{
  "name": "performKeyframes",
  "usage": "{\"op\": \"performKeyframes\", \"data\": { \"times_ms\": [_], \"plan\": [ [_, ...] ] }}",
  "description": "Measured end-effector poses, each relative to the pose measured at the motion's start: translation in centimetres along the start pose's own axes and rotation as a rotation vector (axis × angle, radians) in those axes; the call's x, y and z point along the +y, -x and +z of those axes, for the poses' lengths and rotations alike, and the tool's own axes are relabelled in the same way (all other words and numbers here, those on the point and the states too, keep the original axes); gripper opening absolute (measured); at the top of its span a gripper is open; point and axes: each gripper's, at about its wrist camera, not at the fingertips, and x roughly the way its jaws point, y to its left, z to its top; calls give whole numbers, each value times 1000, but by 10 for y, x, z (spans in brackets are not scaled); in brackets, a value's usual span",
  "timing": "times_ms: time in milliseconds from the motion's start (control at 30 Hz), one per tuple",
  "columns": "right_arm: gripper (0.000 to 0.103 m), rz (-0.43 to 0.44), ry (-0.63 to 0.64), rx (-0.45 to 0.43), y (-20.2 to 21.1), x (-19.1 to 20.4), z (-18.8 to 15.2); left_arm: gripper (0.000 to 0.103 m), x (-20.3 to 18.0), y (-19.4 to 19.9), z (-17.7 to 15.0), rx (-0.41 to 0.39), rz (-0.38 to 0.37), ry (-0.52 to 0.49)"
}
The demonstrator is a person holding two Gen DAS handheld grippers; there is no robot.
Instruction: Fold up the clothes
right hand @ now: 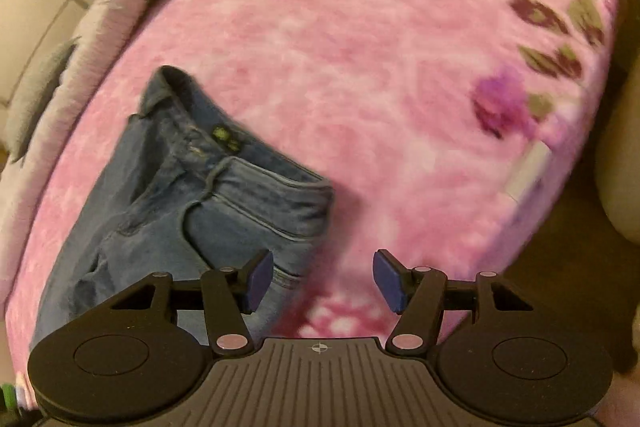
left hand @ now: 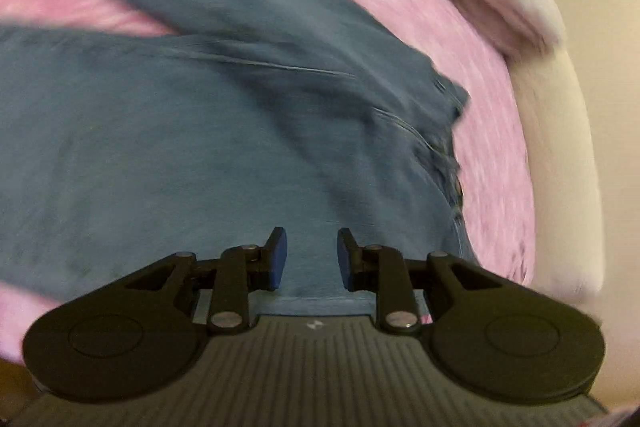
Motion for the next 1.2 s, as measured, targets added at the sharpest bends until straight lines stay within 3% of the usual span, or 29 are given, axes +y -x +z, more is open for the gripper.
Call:
{"op": "performKeyframes", "data": {
  "times_ms": [133, 233, 400, 467, 500, 600, 733, 867, 1000, 1100, 1200],
  "plan": [
    [60, 0, 121, -76, 2, 18, 11, 21, -37, -28, 21, 31, -6, -151],
    [60, -13, 205, -85, -6, 26, 25, 21, -65, -49, 36, 54, -11, -264],
    [59, 13, 303, 14, -42, 36, 38, 21, -96, -87, 63, 107, -9, -400],
    [35, -5, 369, 74, -58, 45, 35, 22, -102, -105, 74, 138, -2, -444],
    [12, -17, 401, 108, -65, 49, 33, 22, -104, -113, 80, 153, 1, -466],
    [6, -41, 481, 125, -64, 58, 23, 22, -108, -146, 88, 237, 32, -513],
    [4, -94, 364, 70, -51, 41, 29, 22, -128, -172, 87, 289, -10, -575],
    [9, 17, 226, 138, -58, 32, 46, 23, -144, -184, 84, 293, 14, -535],
    [11, 75, 127, 166, -56, 27, 82, 24, -155, -181, 76, 276, 61, -488],
    [11, 95, 159, 227, -64, 32, 113, 24, -163, -178, 72, 247, 94, -396],
    [11, 109, 285, 342, -87, 44, 139, 26, -172, -177, 63, 195, 139, -279]
  ]
}}
